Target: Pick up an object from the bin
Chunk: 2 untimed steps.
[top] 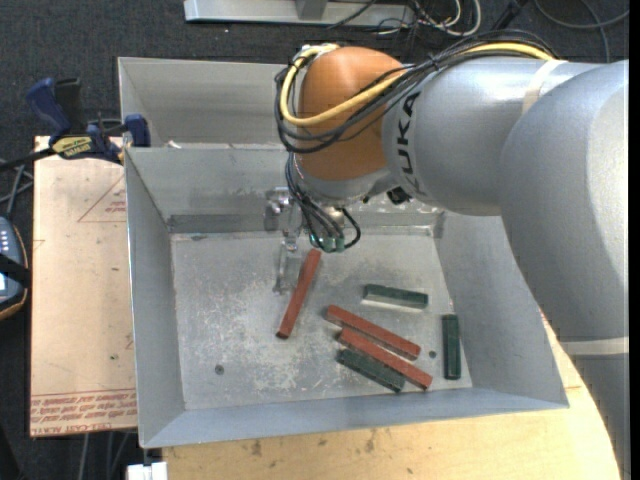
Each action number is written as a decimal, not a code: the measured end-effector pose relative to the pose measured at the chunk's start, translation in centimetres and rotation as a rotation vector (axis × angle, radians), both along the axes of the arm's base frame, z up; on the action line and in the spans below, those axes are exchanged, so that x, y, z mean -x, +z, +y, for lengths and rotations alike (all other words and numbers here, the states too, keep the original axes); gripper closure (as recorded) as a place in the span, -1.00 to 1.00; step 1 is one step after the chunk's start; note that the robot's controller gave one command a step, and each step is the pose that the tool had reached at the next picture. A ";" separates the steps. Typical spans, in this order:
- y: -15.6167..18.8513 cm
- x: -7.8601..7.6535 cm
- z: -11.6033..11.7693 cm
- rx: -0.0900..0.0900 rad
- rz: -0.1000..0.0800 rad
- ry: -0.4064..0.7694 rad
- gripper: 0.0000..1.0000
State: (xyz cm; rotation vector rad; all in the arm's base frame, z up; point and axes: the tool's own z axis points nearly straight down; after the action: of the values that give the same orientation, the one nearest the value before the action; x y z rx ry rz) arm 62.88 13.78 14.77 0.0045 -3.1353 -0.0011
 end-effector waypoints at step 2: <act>-2.5 2.0 -0.2 -0.002 -0.017 0.158 -1.00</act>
Offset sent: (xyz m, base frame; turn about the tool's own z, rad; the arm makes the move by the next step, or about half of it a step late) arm -0.0499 -0.0054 -0.0678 -0.3415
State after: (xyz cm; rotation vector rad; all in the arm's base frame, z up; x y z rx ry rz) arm 60.93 13.59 12.28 0.2532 -3.1420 -0.0035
